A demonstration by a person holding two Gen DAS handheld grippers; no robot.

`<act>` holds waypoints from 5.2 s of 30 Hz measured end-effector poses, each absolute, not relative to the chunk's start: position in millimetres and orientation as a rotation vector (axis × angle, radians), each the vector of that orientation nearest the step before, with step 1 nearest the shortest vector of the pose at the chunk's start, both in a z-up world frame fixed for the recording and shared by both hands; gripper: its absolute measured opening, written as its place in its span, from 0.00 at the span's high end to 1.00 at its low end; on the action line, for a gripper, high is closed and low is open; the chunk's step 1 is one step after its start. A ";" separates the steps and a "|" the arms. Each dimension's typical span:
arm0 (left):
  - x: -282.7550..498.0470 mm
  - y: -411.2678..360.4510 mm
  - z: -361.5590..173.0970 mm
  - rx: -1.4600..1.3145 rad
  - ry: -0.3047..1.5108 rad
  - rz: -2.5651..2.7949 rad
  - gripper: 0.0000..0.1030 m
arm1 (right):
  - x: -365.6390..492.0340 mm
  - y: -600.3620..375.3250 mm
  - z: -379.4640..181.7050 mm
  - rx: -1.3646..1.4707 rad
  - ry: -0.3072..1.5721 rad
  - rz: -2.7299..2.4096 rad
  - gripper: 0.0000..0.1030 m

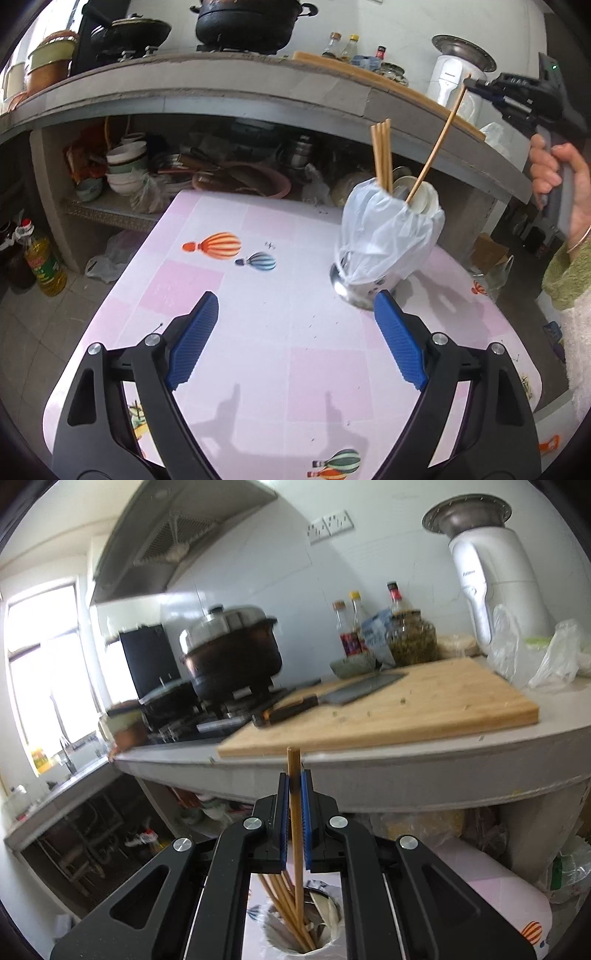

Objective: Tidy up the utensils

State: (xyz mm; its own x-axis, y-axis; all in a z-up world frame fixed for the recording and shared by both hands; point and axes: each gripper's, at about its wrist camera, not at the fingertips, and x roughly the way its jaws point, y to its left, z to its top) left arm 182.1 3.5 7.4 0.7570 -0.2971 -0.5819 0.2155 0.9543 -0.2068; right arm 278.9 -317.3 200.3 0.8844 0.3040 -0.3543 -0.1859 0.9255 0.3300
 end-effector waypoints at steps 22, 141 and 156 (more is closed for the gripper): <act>178.0 12.6 4.7 -0.147 0.649 -0.259 0.19 | 279.0 -293.2 103.6 0.210 0.592 0.235 0.94; 80.5 -54.2 50.5 0.060 0.590 -0.118 0.08 | -26.5 -304.8 93.1 0.075 0.599 -0.345 0.06; 83.5 -44.3 49.2 0.042 0.600 -0.095 0.08 | -24.5 -301.0 90.7 0.064 0.612 -0.340 0.06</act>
